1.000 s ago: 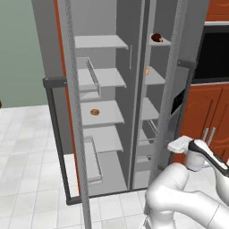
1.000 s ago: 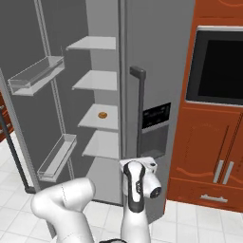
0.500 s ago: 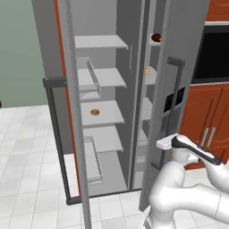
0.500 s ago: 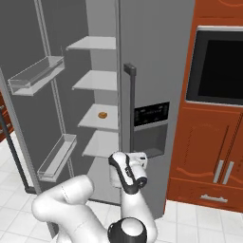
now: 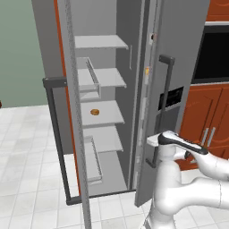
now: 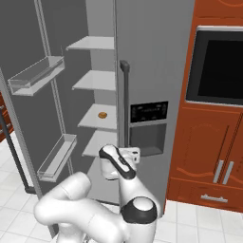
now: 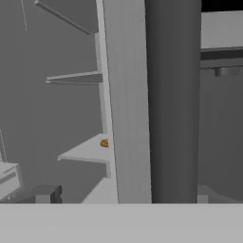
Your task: There's a steak in the fridge that needs to be moved to the freezer for freezing. Pick up the steak from the fridge, place it on any shelf in the freezer, and close the fridge and freezer doors when done.
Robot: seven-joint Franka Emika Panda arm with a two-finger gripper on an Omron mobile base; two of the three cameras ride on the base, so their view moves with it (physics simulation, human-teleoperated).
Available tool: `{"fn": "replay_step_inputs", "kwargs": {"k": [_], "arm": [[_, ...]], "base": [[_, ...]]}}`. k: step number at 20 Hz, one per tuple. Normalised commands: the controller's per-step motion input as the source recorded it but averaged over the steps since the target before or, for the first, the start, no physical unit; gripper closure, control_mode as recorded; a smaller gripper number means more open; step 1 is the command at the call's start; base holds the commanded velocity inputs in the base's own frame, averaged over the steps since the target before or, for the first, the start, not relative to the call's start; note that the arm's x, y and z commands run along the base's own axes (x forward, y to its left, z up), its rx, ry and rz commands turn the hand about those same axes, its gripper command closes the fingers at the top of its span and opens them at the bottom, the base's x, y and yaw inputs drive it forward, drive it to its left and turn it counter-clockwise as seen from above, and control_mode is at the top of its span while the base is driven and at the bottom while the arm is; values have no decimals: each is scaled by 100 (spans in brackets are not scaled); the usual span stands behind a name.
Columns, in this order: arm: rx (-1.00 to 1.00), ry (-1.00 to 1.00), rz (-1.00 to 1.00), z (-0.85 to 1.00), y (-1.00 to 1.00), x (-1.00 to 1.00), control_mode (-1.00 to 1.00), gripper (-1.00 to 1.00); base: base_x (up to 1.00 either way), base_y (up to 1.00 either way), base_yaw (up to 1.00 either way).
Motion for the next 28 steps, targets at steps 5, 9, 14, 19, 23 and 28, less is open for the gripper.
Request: {"fn": "replay_step_inputs", "kwargs": {"k": [5, 9, 14, 19, 23, 28], "arm": [[-2, 3, -6, 1, 36, 50, -100, -100], [0, 6, -1, 1, 31, 56, -100, -100], [0, 2, 0, 0, 23, 50, -100, -100], [0, 0, 0, 0, 10, 43, -100, -100], [0, 0, -1, 0, 1, 27, -100, -100], [0, 0, -3, 7, 0, 22, -100, -100]], "base": [[0, 0, 0], [0, 0, 0], [0, 0, 0], [0, 0, 0], [0, 0, 0], [0, 0, 0]]}}
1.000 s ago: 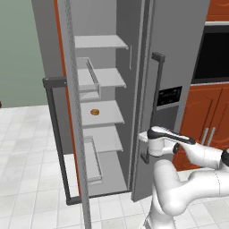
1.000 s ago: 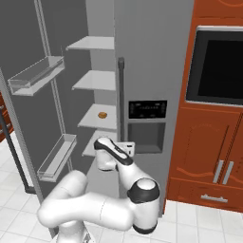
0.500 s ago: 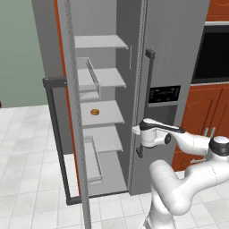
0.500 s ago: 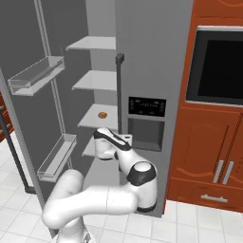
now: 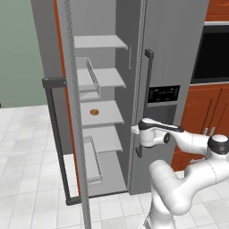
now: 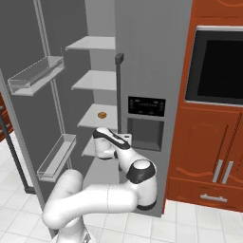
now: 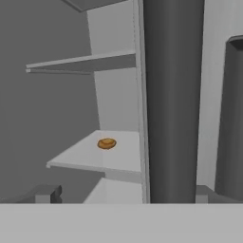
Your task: There's a steak in the fridge that needs to be moved to the freezer for freezing. Pick up the steak from the fridge, place it on any shelf in the freezer, and close the fridge and freezer doors when done.
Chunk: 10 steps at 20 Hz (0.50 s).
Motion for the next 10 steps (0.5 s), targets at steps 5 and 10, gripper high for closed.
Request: {"fn": "replay_step_inputs", "kwargs": {"k": [5, 10], "arm": [[-1, 0, -8, 0, 10, 73, -100, -100], [-3, 0, -11, 0, 42, 100, -100, -100]], "base": [[0, 0, 0], [0, 0, 0]]}}
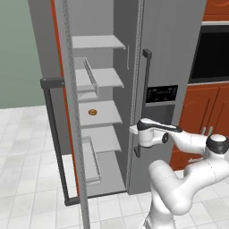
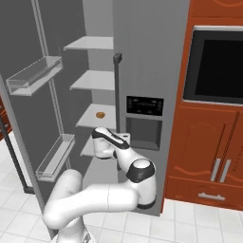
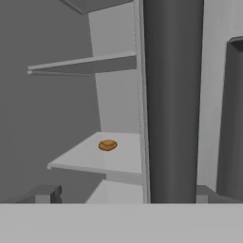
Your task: There's a steak in the fridge that needs to be moved to the freezer for freezing. Pick up the steak from the fridge, place it on any shelf in the freezer, and close the fridge and freezer doors when done.
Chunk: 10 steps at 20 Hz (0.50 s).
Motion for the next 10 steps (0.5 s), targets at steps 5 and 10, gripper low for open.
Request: {"fn": "replay_step_inputs", "kwargs": {"k": [5, 10], "arm": [[-1, 0, -10, 2, 31, 65, -100, -100], [0, 0, -13, 16, 0, -36, -100, -100]], "base": [[0, 0, 0], [0, 0, 0]]}}
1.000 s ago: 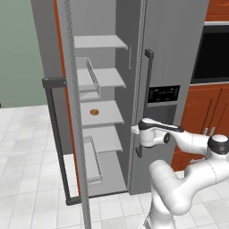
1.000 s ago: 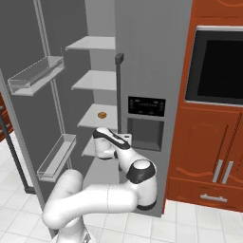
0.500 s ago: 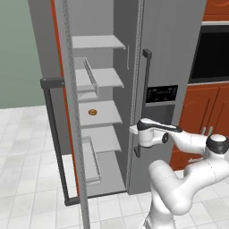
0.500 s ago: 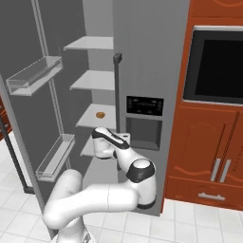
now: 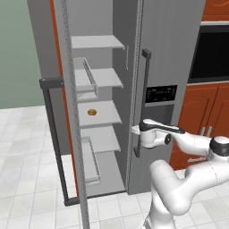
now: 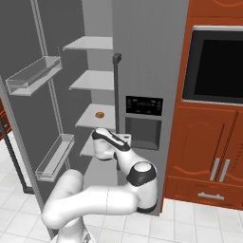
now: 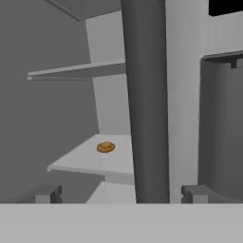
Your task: There's a steak in the fridge that needs to be moved to the freezer for freezing. Pick up the steak from the fridge, place it on any shelf in the freezer, and close the fridge and freezer doors when done.
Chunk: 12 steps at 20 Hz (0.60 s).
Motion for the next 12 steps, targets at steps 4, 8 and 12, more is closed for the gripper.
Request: {"fn": "replay_step_inputs", "kwargs": {"k": [4, 8, 12], "arm": [[0, 0, -14, 2, -24, -6, -100, -100], [1, 0, -11, 5, -8, -42, -100, -100], [5, 3, -2, 27, 10, -84, -100, -100]], "base": [[0, 0, 0], [0, 0, 0], [0, 0, 0]]}}
